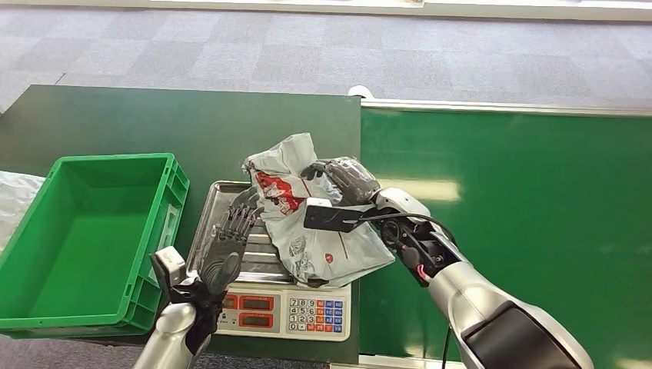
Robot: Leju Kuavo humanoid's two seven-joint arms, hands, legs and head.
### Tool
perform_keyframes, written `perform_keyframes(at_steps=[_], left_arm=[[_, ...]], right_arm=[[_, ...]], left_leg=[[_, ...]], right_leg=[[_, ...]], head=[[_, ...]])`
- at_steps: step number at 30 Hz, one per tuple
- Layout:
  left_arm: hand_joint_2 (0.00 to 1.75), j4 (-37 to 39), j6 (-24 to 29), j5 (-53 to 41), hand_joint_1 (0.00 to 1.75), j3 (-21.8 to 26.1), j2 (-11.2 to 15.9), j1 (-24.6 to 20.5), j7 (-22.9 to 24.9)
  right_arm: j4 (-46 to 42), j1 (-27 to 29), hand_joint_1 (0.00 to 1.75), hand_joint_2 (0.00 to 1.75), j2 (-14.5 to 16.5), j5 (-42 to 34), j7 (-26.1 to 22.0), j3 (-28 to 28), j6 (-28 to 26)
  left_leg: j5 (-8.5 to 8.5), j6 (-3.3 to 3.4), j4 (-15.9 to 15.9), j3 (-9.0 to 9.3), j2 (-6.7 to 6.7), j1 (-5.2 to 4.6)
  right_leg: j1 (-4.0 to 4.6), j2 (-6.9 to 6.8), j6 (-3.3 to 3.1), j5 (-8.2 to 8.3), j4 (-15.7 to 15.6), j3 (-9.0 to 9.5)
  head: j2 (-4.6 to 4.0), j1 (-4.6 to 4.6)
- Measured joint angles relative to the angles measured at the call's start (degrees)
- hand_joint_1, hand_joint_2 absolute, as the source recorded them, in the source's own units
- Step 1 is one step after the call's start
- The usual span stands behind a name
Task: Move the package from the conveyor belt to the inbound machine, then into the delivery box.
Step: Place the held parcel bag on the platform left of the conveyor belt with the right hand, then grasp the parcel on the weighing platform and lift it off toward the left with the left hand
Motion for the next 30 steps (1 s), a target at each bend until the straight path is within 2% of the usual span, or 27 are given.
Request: perform_keyframes(at_steps=[9,17,20,23,27,30], left_arm=[[1.75,3.4,-2.0,-2.3,0.00,0.0,0.2,-3.2,0.1],[1.75,3.7,-1.8,-3.8,0.00,0.1,0.1,-3.1,0.6],[1.75,3.2,-1.5,-3.8,0.00,0.1,0.0,-2.4,0.9],[1.75,1.9,-1.3,-3.7,0.00,0.3,-0.3,-1.4,1.5],[1.75,-0.2,-1.2,-3.6,0.00,0.6,-0.6,0.3,2.4],[1.75,-2.1,-0.8,-3.3,0.00,0.9,-0.9,1.6,2.5]], right_arm=[[-4.5,4.0,0.00,1.75,0.5,-5.7,-5.4,-8.8,0.6],[-14.3,11.3,0.00,1.75,0.8,-12.9,-9.3,-16.4,10.3],[-19.0,14.7,0.00,1.75,0.8,-15.4,-9.5,-18.7,11.6],[-24.7,18.7,0.00,1.75,0.8,-16.8,-9.2,-21.0,10.3],[-32.2,24.8,0.00,1.75,0.9,-18.5,-6.6,-24.4,4.2],[-38.0,30.3,0.00,1.75,1.0,-21.2,-5.8,-27.6,1.9]], left_leg=[[0.00,0.00,0.0,0.00,-0.01,0.00],[0.00,0.00,0.0,-0.02,-0.01,0.00],[0.00,0.00,0.0,-0.02,-0.02,0.00],[-0.01,0.00,0.0,-0.03,-0.03,0.00],[-0.02,0.00,0.0,-0.03,-0.05,0.00],[-0.04,0.00,0.0,-0.05,-0.05,0.00]], right_leg=[[0.00,0.00,0.00,0.00,0.0,0.02],[0.00,0.00,0.00,-0.01,0.0,0.01],[0.00,-0.01,0.00,-0.01,0.0,0.02],[0.00,-0.01,0.00,-0.01,0.0,0.02],[0.00,-0.03,0.00,-0.03,0.0,0.01],[0.00,-0.03,0.00,-0.04,0.0,-0.01]], head=[[0.00,0.02],[0.00,0.01],[0.00,0.01],[0.00,0.01],[0.00,0.02],[0.00,0.01]])
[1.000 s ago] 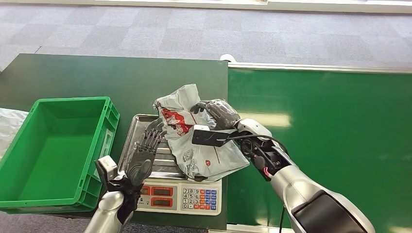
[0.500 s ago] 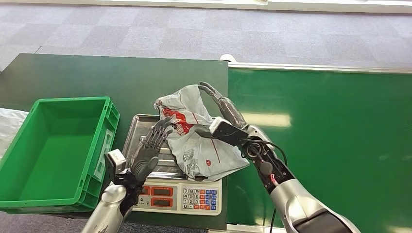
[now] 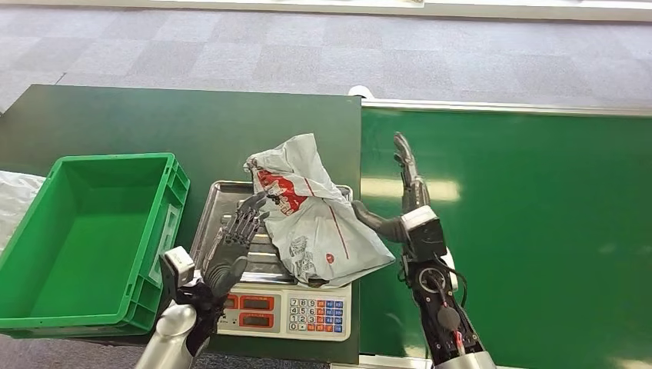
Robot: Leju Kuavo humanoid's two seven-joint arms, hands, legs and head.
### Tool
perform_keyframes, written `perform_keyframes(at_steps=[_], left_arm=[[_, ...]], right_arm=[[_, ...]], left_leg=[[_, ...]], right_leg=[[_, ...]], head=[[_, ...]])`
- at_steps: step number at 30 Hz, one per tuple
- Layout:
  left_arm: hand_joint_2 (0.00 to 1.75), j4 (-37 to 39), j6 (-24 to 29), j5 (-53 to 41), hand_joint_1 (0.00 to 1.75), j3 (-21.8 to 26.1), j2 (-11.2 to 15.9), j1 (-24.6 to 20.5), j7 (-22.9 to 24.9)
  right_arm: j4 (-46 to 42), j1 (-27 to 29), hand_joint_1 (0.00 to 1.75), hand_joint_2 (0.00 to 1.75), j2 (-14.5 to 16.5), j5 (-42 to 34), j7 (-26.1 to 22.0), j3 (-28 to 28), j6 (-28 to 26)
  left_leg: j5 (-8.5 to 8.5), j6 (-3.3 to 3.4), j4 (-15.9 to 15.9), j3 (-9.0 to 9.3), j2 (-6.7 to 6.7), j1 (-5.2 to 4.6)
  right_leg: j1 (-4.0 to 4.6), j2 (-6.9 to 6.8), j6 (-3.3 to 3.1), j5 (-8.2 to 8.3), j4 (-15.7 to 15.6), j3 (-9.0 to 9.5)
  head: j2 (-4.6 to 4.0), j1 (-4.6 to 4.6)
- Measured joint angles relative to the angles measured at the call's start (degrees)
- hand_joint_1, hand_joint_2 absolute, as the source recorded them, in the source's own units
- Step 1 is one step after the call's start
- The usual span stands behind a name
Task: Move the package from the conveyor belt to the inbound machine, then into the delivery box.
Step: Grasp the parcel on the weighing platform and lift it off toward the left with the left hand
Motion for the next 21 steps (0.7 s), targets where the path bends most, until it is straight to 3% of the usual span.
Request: perform_keyframes(at_steps=[11,21], left_arm=[[1.75,-2.3,5.6,-4.5,0.00,-0.6,-1.6,0.4,1.1],[1.75,0.6,10.4,-19.3,0.00,-4.9,-1.3,-7.3,7.7]], right_arm=[[-15.1,12.8,0.00,1.75,1.1,-3.1,-0.4,-7.4,-3.4],[-16.0,14.6,0.00,1.75,1.2,-0.7,0.3,-8.3,-1.6]], left_leg=[[0.00,0.00,0.0,0.00,0.03,0.00],[0.03,0.00,0.0,0.01,0.03,0.00]], right_leg=[[0.00,0.01,0.00,0.00,0.0,-0.03],[0.00,0.01,-0.01,0.02,0.0,-0.01]], head=[[0.00,0.00],[0.00,-0.01]])
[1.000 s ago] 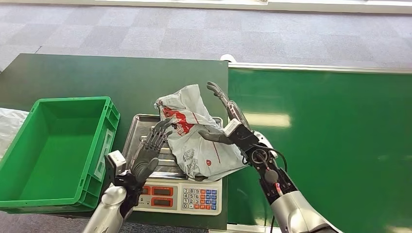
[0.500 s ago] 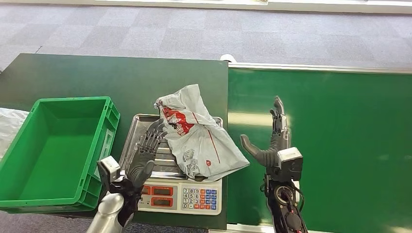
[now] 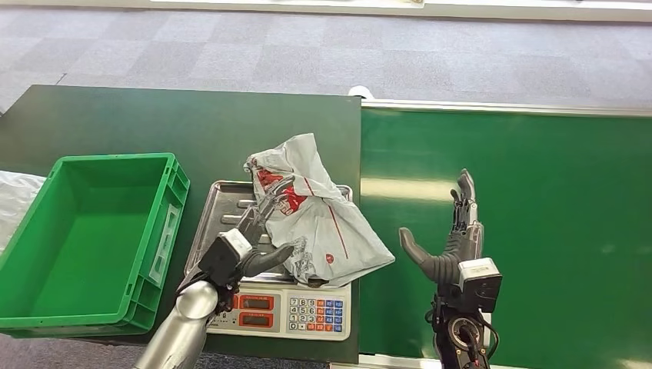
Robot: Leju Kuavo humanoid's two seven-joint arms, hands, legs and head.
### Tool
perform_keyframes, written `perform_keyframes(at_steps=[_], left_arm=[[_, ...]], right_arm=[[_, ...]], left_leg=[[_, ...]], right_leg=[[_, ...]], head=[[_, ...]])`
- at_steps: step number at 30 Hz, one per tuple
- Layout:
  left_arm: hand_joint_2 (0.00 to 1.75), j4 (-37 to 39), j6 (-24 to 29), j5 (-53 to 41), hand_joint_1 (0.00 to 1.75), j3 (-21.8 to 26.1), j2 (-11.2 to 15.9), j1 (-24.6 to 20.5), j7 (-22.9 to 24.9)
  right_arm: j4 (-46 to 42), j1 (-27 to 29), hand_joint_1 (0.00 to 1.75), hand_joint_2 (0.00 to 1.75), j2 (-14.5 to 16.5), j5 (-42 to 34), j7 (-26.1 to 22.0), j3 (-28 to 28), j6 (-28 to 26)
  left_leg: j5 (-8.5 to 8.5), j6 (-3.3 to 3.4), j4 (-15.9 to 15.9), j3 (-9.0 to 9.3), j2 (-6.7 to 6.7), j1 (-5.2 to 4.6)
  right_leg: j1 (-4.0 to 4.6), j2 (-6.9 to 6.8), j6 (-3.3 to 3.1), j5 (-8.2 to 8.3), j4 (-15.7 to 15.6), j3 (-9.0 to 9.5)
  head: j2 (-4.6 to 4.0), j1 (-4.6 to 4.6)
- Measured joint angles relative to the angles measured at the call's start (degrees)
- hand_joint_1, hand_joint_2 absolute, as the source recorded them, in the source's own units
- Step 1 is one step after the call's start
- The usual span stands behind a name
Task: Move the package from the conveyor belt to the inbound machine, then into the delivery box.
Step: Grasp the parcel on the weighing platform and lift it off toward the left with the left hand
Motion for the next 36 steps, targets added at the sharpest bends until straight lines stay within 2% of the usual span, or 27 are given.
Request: perform_keyframes(at_steps=[5,9,19,32,34,35,36], left_arm=[[1.75,4.9,0.9,-7.6,0.00,-2.3,0.3,-2.6,5.7],[1.75,9.4,1.0,-10.6,0.00,-3.7,0.3,-4.1,7.9],[1.75,15.7,0.7,-12.9,0.00,-4.7,0.4,-7.0,10.1],[1.75,17.0,1.4,-15.4,0.03,-5.7,0.7,-7.6,10.7],[1.75,17.0,1.5,-15.9,0.21,-5.9,0.7,-7.6,10.7],[1.75,17.0,1.6,-16.1,0.47,-6.0,0.7,-7.6,10.7],[1.75,17.0,1.7,-16.3,0.81,-6.1,0.7,-7.6,10.7]], right_arm=[[0.1,0.1,0.00,1.75,0.1,0.8,0.5,-0.1,1.4],[0.1,0.2,0.00,1.75,0.1,1.1,0.6,-0.5,2.0],[0.3,0.3,0.00,1.75,0.6,1.6,1.1,-1.3,2.3],[0.4,0.7,0.00,1.75,0.6,1.2,1.3,-2.2,2.4],[0.4,0.7,0.00,1.75,0.6,1.0,1.4,-2.3,2.5],[0.4,0.8,0.00,1.75,0.6,0.9,1.4,-2.3,2.5],[0.4,0.8,0.00,1.75,0.6,0.9,1.4,-2.3,2.5]], left_leg=[[0.00,0.00,0.0,-0.01,0.01,0.00],[-0.01,0.00,0.0,-0.04,0.01,0.00],[0.00,0.00,0.0,0.06,-0.01,0.00],[0.00,0.00,0.0,0.32,-0.01,0.00],[0.00,0.00,0.0,0.33,-0.01,0.00],[0.00,0.00,0.0,0.33,-0.01,0.00],[0.00,0.00,0.0,0.33,-0.01,0.00]], right_leg=[[0.00,0.01,0.00,0.00,0.0,-0.03],[0.00,0.01,0.00,0.00,0.0,-0.05],[0.00,0.00,0.00,0.00,0.0,0.10],[0.00,0.00,0.00,0.00,0.0,0.36],[0.00,0.00,0.00,0.00,0.0,0.37],[0.00,0.00,0.00,0.00,0.0,0.37],[0.00,0.00,0.00,0.00,0.0,0.38]], head=[[0.00,0.01],[0.00,0.01],[0.00,0.01],[0.00,0.01],[0.00,0.01],[0.00,0.01],[0.00,0.00]])
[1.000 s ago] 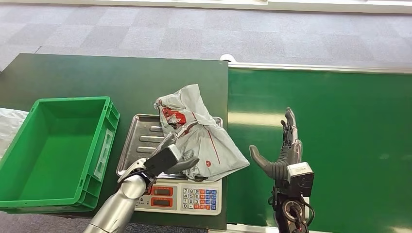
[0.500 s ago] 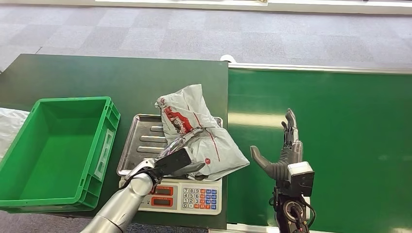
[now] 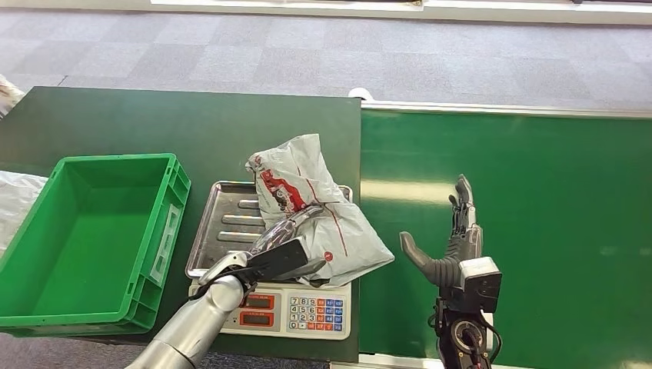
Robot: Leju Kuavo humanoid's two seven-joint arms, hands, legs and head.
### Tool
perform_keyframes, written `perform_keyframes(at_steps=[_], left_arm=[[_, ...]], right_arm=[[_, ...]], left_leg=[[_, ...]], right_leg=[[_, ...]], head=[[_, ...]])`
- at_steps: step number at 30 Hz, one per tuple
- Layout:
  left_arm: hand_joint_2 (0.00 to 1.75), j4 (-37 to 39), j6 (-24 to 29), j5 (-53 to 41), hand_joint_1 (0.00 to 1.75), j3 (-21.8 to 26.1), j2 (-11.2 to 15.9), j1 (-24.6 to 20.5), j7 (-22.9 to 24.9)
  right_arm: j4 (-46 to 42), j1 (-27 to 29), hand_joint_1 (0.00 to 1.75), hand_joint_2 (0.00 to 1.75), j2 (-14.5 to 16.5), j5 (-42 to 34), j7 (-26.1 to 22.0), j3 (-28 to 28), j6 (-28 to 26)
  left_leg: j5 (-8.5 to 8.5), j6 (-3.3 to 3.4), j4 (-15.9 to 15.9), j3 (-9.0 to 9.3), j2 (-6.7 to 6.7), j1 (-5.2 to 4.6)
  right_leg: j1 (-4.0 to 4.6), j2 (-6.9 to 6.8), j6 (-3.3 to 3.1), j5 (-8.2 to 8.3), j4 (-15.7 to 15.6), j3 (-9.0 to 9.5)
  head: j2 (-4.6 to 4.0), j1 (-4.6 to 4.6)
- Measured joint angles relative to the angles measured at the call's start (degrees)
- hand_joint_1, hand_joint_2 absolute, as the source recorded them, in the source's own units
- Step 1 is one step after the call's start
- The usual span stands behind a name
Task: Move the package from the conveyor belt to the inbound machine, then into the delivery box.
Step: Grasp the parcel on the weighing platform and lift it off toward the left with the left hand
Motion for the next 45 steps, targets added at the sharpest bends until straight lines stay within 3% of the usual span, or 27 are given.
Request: perform_keyframes(at_steps=[2,3,10,21,30,38,45], left_arm=[[1.75,0.0,0.4,-0.4,1.38,-0.1,0.0,0.0,0.0],[1.75,0.0,0.5,-0.7,1.48,-0.1,0.0,0.0,0.0],[1.75,0.1,2.2,-3.0,1.67,-0.2,0.1,-0.9,-0.1],[1.75,0.2,3.9,-4.8,1.75,-0.5,0.1,-1.1,-0.4],[1.75,-0.4,9.8,-6.2,1.75,-0.6,0.1,0.5,-2.8],[1.75,-6.4,20.5,-1.5,1.75,1.2,0.0,4.6,-9.1],[1.75,-13.1,25.1,3.0,1.75,2.6,-0.1,7.2,-14.3]], right_arm=[[0.0,0.0,0.00,1.75,0.0,0.0,0.0,-0.1,0.1],[0.0,0.0,0.00,1.75,0.0,0.0,0.0,-0.1,0.1],[0.0,0.0,0.00,1.75,0.0,-0.3,0.1,-0.2,0.3],[0.0,0.2,0.00,1.75,0.0,-0.5,0.2,-0.3,0.4],[0.0,1.8,0.00,1.75,0.3,-0.5,0.1,-0.7,0.6],[0.0,1.9,0.00,1.75,0.9,-1.0,0.1,-1.1,1.3],[0.0,1.9,0.00,1.75,1.1,-2.5,0.2,-1.4,2.8]], left_leg=[[0.00,0.00,0.0,0.00,0.00,0.00],[0.00,0.00,0.0,0.01,0.00,0.00],[0.00,0.00,0.0,0.02,0.00,0.00],[-0.02,0.00,0.0,0.01,0.00,0.00],[-0.02,0.00,0.0,0.01,0.04,0.00],[-0.01,0.00,0.0,-0.12,0.03,0.00],[-0.02,0.00,0.0,-0.20,0.02,0.00]], right_leg=[[0.00,0.00,0.00,0.00,0.0,0.00],[0.00,0.00,0.00,0.00,0.0,0.01],[0.00,0.00,0.00,0.00,0.0,0.01],[0.00,0.00,0.00,-0.01,0.0,0.00],[0.00,0.01,0.00,-0.01,0.0,-0.01],[0.00,0.01,0.00,-0.01,0.0,-0.16],[0.00,0.01,0.00,-0.01,0.0,-0.22]], head=[[0.00,0.01],[0.00,0.01],[0.00,0.00],[0.00,0.01],[0.00,0.01],[0.00,0.01],[0.00,0.01]])
